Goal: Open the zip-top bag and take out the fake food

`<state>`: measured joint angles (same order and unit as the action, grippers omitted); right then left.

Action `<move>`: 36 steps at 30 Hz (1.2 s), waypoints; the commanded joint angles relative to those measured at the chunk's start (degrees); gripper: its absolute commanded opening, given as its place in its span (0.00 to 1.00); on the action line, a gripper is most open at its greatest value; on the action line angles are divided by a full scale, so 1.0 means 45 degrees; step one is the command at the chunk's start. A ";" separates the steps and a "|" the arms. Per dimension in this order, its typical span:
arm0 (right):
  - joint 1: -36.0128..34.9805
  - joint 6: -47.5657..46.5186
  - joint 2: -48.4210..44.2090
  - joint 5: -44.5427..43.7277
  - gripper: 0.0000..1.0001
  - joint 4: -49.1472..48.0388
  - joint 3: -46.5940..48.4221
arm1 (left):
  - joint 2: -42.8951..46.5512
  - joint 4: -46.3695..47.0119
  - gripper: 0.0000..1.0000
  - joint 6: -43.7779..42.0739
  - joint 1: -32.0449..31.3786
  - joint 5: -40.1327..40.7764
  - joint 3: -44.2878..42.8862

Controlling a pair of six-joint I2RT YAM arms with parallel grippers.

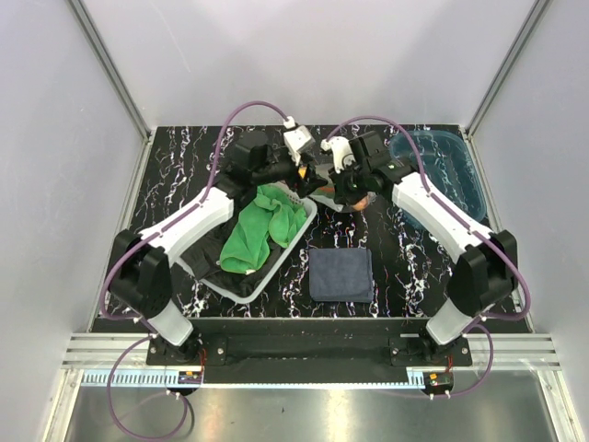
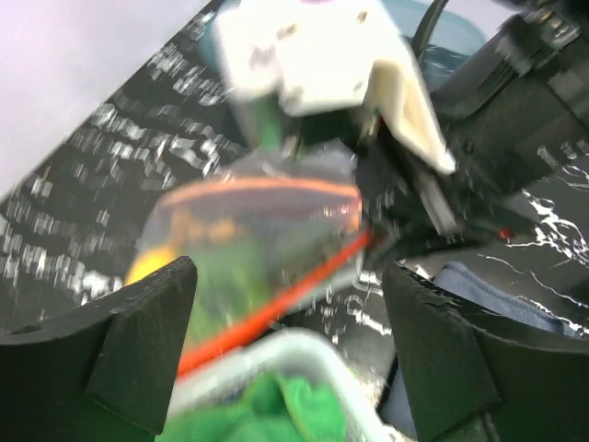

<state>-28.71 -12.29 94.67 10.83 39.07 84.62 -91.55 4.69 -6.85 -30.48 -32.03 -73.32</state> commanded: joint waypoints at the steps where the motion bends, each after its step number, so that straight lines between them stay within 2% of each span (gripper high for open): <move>1: 0.0344 -0.0100 -0.1544 0.1675 0.00 0.0146 -0.0170 | -0.0709 0.0774 0.73 -0.1192 -0.0336 -0.1513 -0.1069; 4: 0.0714 0.0036 -0.1974 0.2142 0.00 0.0146 -0.0542 | -0.1120 0.0600 0.70 -0.1270 -0.0395 -0.2236 -0.1460; 7: 0.1065 0.0134 -0.2306 0.2669 0.00 0.0244 -0.0582 | -0.1335 0.0268 0.75 -0.1368 -0.0395 -0.2803 -0.1539; 10: 0.1223 0.0173 -0.2425 0.3217 0.00 0.0282 -0.0620 | -0.1628 0.0247 0.75 -0.1271 -0.0434 -0.3290 -0.1772; 14: 0.1476 0.0290 -0.2425 0.3393 0.00 0.0283 -0.0679 | -0.2116 -0.0259 0.67 -0.0998 -0.0570 -0.3975 -0.2377; 16: 0.1672 0.0524 -0.2308 0.3647 0.00 0.0283 -0.0563 | -0.2409 -0.0436 0.59 -0.0919 -0.0803 -0.4055 -0.2593; 17: 0.1692 0.0602 -0.2289 0.3803 0.00 0.0225 -0.0504 | -0.2468 -0.0475 0.50 -0.0977 -0.0824 -0.3918 -0.2613; 19: 0.1731 0.0934 -0.2249 0.3707 0.00 0.0069 -0.0484 | -0.2701 -0.0709 0.42 -0.1036 -0.0922 -0.3898 -0.2788; 20: 0.1828 0.1071 -0.2249 0.3533 0.00 -0.0009 -0.0484 | -0.2761 -0.0884 0.32 -0.1036 -0.0941 -0.3782 -0.3098; 23: 0.2295 0.1869 -0.2444 0.3569 0.00 -0.0419 -0.0698 | -0.2918 -0.1821 0.21 -0.1309 -0.0942 -0.3761 -0.3627; 25: 0.2492 0.2164 -0.2581 0.3802 0.00 -0.0809 -0.0835 | -0.2763 -0.2136 0.25 -0.1251 -0.0942 -0.3741 -0.3668; 26: 0.2551 0.2282 -0.2601 0.4230 0.00 -0.0888 -0.0894 | -0.2665 -0.2078 0.34 -0.1115 -0.0942 -0.3645 -0.3455; 27: 0.2610 0.2322 -0.2524 0.4369 0.00 -0.0928 -0.0913 | -0.2548 -0.1826 0.59 -0.0843 -0.0942 -0.3547 -0.3356; 28: 0.2572 0.2361 -0.2484 0.4448 0.00 -0.0909 -0.0933 | -0.2392 -0.1688 0.67 -0.0744 -0.0942 -0.3507 -0.3201; 29: 0.2610 0.2361 -0.2445 0.4623 0.00 -0.0870 -0.0972 | -0.2120 -0.1609 0.70 -0.0685 -0.0942 -0.3352 -0.3102; 32: 0.2649 0.2380 -0.2406 0.4878 0.00 -0.0870 -0.1128 | -0.1631 -0.1335 0.65 -0.0606 -0.0922 -0.3234 -0.2731; 33: 0.2669 0.2400 -0.2386 0.4956 0.00 -0.0870 -0.1167 | -0.1571 -0.1219 0.55 -0.0529 -0.0941 -0.3253 -0.2595; 36: 0.2708 0.2459 -0.2348 0.5210 0.00 -0.0811 -0.1187 | -0.1472 -0.1081 0.49 -0.0392 -0.0922 -0.3233 -0.2380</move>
<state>-16.84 -2.46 85.73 30.65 38.35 79.29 -102.59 -4.10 -9.39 -34.54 -46.46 -84.79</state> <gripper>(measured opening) 0.146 0.515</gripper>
